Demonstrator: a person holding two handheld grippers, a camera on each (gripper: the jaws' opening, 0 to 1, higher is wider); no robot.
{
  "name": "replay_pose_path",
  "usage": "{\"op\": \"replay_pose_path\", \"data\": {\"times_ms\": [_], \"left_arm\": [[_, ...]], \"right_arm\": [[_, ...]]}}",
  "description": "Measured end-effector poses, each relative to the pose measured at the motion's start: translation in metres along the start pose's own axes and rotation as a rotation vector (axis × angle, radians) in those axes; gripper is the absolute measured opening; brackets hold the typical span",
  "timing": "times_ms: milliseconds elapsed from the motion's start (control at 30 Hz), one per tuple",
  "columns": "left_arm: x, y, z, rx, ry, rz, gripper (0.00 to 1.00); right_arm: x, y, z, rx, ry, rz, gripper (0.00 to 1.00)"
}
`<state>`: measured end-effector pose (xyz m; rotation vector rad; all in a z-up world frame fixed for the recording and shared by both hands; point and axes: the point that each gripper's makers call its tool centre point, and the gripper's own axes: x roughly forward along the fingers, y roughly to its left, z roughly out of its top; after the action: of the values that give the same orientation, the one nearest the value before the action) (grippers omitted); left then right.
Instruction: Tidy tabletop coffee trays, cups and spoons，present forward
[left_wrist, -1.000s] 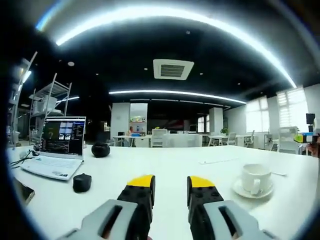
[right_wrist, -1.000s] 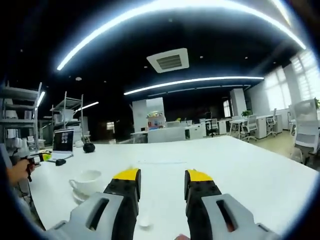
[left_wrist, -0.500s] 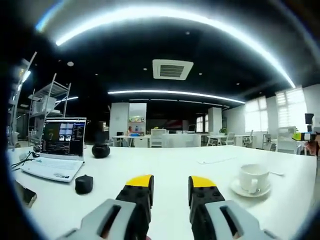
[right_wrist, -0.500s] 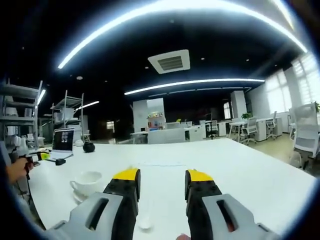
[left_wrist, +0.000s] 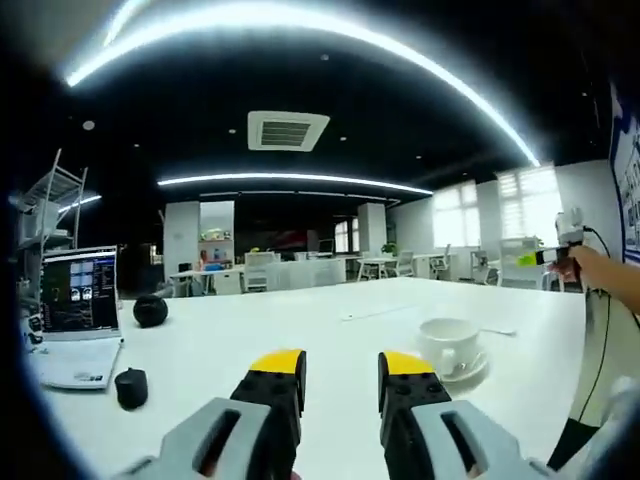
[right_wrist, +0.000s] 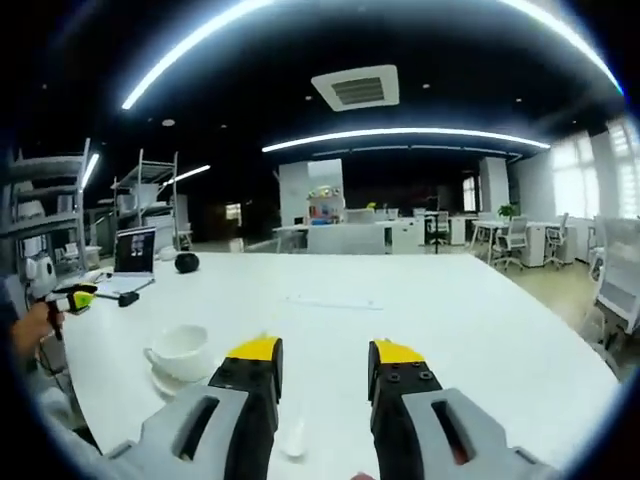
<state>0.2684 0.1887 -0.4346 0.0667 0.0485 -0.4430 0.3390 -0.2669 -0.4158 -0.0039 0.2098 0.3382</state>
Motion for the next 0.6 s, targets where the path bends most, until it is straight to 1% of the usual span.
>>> {"op": "replay_pose_path", "data": {"times_ms": [67,133,167,200,300,333,367,467,533,567,600], "left_arm": [[-0.001,-0.002,0.001,-0.001,0.009,-0.018,0.31],[-0.003,-0.004,0.001,0.015,0.016,-0.029,0.30],[-0.005,-0.004,0.000,0.036,0.025,-0.030,0.31],[-0.006,-0.005,0.000,0.036,0.025,-0.031,0.31],[-0.009,-0.008,0.000,0.044,0.031,-0.043,0.31],[-0.010,-0.008,-0.001,0.048,0.032,-0.043,0.31],[-0.011,-0.008,-0.001,0.048,0.033,-0.047,0.31],[-0.012,-0.009,-0.001,0.054,0.038,-0.052,0.31],[-0.013,-0.009,0.000,0.056,0.039,-0.054,0.31],[-0.014,-0.010,0.000,0.060,0.038,-0.052,0.31],[-0.014,-0.010,0.000,0.074,0.038,-0.050,0.31]], "right_arm": [[0.008,0.003,-0.005,-0.002,0.059,0.019,0.32],[0.015,0.007,-0.008,-0.007,0.102,0.039,0.33],[0.018,0.012,-0.012,0.013,0.138,0.055,0.34],[0.020,0.014,-0.014,0.013,0.159,0.067,0.34],[0.031,0.020,-0.026,-0.030,0.258,0.074,0.32],[0.034,0.021,-0.031,-0.044,0.291,0.078,0.30],[0.038,0.021,-0.034,-0.058,0.313,0.075,0.28],[0.050,0.025,-0.044,-0.073,0.381,0.095,0.28],[0.056,0.028,-0.049,-0.076,0.409,0.106,0.28],[0.059,0.030,-0.055,-0.074,0.443,0.110,0.28],[0.063,0.030,-0.059,-0.082,0.453,0.109,0.28]]}}
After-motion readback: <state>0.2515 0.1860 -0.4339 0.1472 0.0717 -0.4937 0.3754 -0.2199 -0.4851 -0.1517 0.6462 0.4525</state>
